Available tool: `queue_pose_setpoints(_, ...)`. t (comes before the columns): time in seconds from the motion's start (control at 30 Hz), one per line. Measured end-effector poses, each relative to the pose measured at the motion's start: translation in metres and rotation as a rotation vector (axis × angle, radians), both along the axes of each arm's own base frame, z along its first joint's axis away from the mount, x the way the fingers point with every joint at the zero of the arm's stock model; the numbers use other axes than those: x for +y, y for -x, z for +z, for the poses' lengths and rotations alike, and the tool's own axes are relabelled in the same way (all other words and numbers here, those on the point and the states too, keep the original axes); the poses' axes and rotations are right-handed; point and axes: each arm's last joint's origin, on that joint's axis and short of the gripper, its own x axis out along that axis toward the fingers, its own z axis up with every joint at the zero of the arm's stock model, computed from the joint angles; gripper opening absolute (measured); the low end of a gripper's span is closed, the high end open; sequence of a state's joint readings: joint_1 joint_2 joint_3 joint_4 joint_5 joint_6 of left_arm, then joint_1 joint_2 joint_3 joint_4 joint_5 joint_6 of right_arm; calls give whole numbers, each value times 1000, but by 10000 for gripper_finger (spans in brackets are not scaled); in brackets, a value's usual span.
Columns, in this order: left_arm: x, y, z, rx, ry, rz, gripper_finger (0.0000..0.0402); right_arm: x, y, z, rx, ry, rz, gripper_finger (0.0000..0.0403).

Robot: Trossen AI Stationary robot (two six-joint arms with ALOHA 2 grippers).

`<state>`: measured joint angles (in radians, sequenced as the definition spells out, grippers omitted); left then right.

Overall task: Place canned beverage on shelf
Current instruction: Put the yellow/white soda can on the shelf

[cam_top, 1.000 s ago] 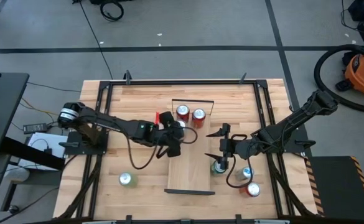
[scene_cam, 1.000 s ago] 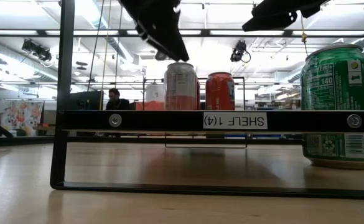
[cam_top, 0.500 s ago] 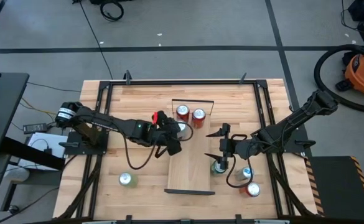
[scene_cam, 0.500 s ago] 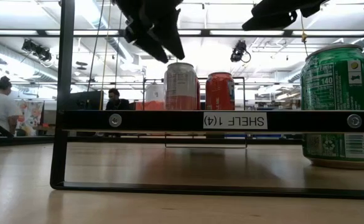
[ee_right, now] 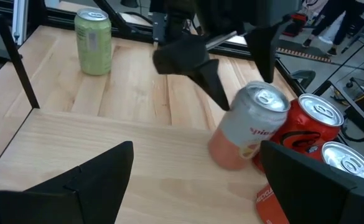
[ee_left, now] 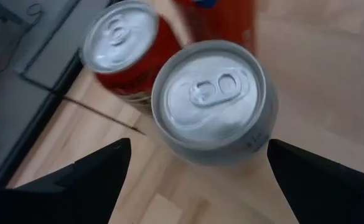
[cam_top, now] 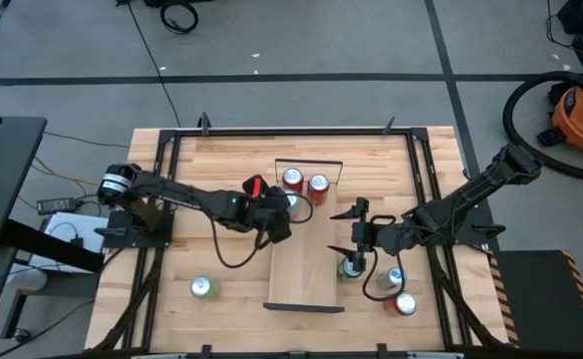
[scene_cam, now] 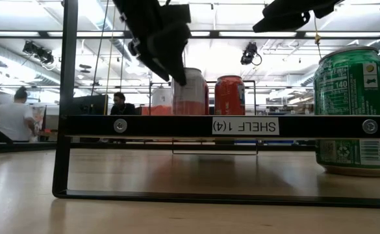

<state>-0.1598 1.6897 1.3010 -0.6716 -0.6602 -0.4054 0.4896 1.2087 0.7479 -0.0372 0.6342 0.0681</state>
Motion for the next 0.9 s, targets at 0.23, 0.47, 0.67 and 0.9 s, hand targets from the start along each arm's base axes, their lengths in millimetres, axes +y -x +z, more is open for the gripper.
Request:
queue_pose_setpoints(0.23,4,4,-1,65,-70,8,389,0,0,0,0,0,0,360)
queue_pose_setpoints(0.47,5,11,-4,139,-96,14,389,0,0,0,0,0,0,360)
queue_pose_setpoints(0.67,0,9,-4,125,66,-36,389,0,0,0,-1,-1,0,360)
queue_pose_setpoints(0.9,12,-2,0,-13,183,30,389,1,-1,2,-18,-12,7,360)
